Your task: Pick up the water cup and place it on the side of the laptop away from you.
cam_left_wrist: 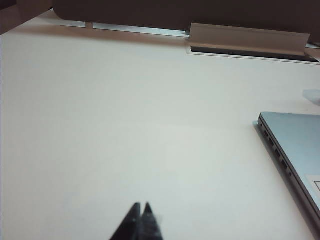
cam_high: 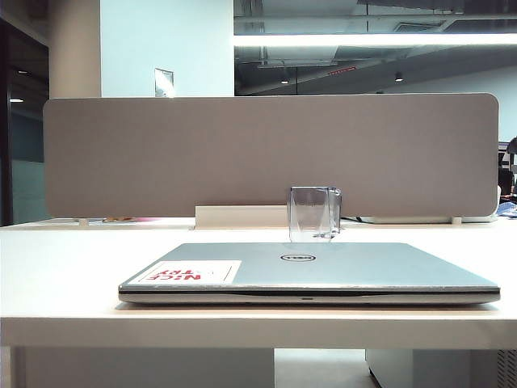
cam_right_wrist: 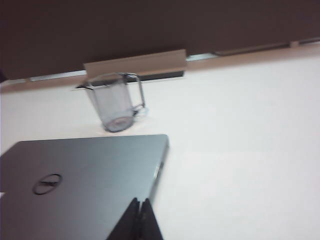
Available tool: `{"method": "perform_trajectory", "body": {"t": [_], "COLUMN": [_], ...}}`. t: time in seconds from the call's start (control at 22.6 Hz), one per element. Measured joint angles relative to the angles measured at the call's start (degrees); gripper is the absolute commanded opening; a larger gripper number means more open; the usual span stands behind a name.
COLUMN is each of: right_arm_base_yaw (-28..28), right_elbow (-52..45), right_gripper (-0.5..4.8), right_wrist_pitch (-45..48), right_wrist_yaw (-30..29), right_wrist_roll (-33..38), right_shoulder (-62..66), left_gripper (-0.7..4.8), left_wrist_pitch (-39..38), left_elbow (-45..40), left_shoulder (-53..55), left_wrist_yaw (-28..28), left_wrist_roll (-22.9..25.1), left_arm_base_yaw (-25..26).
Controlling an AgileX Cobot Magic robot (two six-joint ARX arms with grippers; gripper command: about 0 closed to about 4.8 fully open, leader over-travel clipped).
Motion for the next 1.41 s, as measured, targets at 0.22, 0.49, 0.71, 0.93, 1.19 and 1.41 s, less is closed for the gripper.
{"method": "perform_trajectory", "body": {"t": [0.22, 0.49, 0.71, 0.93, 1.19, 1.41], "right_arm_base_yaw": [0.04, 0.02, -0.28, -1.03, -1.01, -1.01], "right_elbow": [-1.68, -1.70, -1.70, -1.70, -1.70, -1.70], "right_gripper": [-0.06, -0.06, -0.06, -0.05, -0.05, -0.05], "right_wrist_pitch": [0.00, -0.42, -2.16, -3.13, -4.68, -4.70], "right_wrist_yaw": [1.33, 3.69, 10.93, 11.69, 11.56, 11.56], "right_wrist_roll": [-1.22, -3.08, -6.71, -9.16, -9.16, -9.16], "right_shoulder": [-1.40, -1.40, -1.40, -1.40, -1.40, -1.40], "left_gripper": [-0.05, -0.05, -0.05, -0.05, -0.05, -0.05], "left_wrist_pitch": [-0.02, -0.02, 0.00, 0.00, -0.02, -0.02], "left_elbow": [0.00, 0.00, 0.00, 0.00, 0.00, 0.00], "left_shoulder": [-0.02, -0.02, -0.02, -0.02, -0.02, -0.02], "left_wrist_yaw": [0.00, 0.00, 0.00, 0.00, 0.00, 0.00], "left_wrist_roll": [0.00, 0.00, 0.00, 0.00, 0.00, 0.00], "left_arm_base_yaw": [0.00, 0.00, 0.00, 0.00, 0.00, 0.00]}}
